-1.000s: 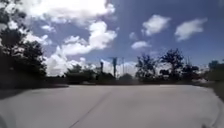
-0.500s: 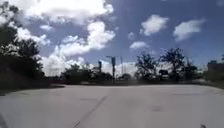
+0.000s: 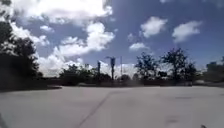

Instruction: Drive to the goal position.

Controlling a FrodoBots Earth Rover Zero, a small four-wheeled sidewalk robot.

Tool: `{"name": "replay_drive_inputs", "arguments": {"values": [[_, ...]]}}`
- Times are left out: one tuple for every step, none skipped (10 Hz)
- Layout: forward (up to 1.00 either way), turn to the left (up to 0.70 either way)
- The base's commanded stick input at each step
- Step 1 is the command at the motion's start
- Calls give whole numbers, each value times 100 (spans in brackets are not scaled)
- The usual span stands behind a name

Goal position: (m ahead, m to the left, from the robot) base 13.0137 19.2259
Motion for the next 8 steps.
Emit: {"name": "replay_drive_inputs", "arguments": {"values": [[100,40],[100,40],[100,40],[100,40],[100,18],[100,0],[100,0],[100,0]]}}
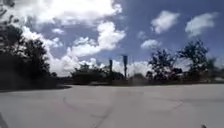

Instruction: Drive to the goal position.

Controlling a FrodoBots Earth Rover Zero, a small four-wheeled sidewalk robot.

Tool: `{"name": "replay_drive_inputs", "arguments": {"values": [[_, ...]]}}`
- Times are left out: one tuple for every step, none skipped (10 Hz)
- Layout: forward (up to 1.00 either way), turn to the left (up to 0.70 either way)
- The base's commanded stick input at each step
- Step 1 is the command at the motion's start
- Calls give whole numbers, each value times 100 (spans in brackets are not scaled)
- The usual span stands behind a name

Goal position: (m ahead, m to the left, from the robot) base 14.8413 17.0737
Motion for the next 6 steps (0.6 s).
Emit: {"name": "replay_drive_inputs", "arguments": {"values": [[100,0],[100,0],[100,0],[100,0],[100,0],[100,0]]}}
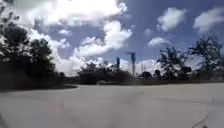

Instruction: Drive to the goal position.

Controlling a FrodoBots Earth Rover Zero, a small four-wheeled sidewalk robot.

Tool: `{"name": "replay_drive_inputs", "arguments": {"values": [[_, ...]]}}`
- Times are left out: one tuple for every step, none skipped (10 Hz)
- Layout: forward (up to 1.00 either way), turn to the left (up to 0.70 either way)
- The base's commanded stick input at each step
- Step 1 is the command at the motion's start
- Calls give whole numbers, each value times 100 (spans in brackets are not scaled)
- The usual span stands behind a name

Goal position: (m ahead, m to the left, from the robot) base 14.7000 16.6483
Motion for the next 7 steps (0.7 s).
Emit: {"name": "replay_drive_inputs", "arguments": {"values": [[100,0],[100,0],[100,0],[100,0],[100,0],[100,0],[100,0]]}}
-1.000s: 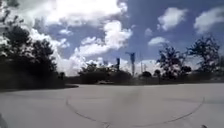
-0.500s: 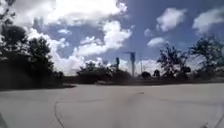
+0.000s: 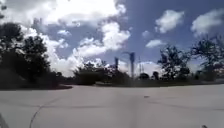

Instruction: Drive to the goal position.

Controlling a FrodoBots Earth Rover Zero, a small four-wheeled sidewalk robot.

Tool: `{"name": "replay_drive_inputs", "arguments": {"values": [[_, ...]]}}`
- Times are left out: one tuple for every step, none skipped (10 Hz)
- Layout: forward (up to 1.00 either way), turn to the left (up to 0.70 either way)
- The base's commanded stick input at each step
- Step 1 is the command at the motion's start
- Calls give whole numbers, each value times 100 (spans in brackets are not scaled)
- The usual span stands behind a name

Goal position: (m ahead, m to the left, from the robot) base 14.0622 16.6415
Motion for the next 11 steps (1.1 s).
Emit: {"name": "replay_drive_inputs", "arguments": {"values": [[100,0],[100,0],[100,0],[100,0],[100,0],[100,0],[100,0],[100,2],[100,16],[100,40],[100,40]]}}
